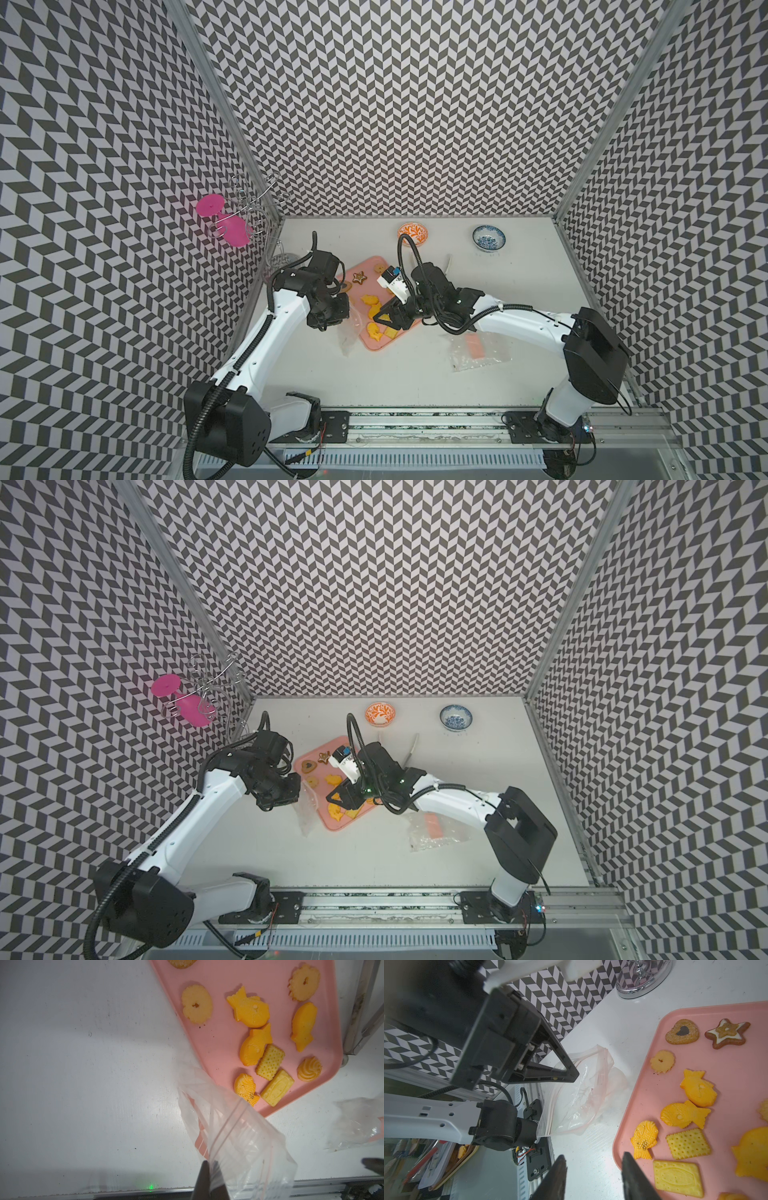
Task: Put the cookies into a resealable bag to prevent moisture
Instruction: Open the ziploc bag at the center of the board, then pick up the clamp from the center of the board.
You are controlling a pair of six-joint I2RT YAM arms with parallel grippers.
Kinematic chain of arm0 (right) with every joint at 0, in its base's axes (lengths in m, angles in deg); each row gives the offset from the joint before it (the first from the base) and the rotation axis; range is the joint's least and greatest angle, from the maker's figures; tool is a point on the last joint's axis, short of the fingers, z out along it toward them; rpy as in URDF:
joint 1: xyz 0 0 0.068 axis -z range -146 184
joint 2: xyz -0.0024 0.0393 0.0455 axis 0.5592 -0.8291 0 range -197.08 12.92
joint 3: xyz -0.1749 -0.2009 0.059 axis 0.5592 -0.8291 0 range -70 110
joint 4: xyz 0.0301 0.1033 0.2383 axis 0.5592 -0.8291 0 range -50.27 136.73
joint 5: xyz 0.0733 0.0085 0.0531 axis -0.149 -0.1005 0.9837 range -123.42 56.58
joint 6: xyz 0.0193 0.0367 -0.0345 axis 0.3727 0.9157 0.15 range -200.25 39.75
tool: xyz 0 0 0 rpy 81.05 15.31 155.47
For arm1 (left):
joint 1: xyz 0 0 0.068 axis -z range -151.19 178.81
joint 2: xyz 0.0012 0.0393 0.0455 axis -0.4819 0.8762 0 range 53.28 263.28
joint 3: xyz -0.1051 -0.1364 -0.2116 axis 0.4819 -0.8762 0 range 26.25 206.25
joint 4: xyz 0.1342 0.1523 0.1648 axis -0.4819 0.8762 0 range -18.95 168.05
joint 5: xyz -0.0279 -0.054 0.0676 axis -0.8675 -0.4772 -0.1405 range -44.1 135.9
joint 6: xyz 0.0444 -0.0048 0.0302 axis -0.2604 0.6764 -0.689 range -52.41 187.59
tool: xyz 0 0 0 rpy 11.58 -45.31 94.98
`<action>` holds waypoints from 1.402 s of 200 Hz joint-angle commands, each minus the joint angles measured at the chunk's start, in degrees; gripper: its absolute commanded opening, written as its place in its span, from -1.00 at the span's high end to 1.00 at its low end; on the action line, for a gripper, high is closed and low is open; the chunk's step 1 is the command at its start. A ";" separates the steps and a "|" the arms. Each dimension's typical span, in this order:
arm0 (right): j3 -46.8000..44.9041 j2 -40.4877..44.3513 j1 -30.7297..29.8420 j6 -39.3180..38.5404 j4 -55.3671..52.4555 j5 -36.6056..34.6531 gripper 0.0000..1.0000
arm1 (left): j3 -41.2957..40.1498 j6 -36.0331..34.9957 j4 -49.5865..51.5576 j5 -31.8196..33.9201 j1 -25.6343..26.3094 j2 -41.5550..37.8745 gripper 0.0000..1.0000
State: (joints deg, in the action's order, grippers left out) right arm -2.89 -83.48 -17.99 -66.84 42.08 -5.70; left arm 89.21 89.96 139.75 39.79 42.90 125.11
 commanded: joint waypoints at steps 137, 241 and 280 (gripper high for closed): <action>-12.36 1.02 12.96 9.48 1.45 -37.15 -0.99 | -6.78 -1.95 -15.79 -8.63 -0.55 6.04 1.00; -0.58 -16.45 12.52 8.45 1.95 -45.90 -0.92 | -7.77 -3.32 -16.84 -9.13 -0.99 6.33 1.00; 1.69 -20.26 12.52 9.97 2.49 -53.40 -0.84 | -7.85 -4.03 -16.98 -9.05 -0.99 6.84 1.00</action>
State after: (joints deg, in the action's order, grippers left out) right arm -3.57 -101.47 -5.16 -58.25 43.59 -52.03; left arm 81.58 87.10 123.69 31.05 42.26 131.34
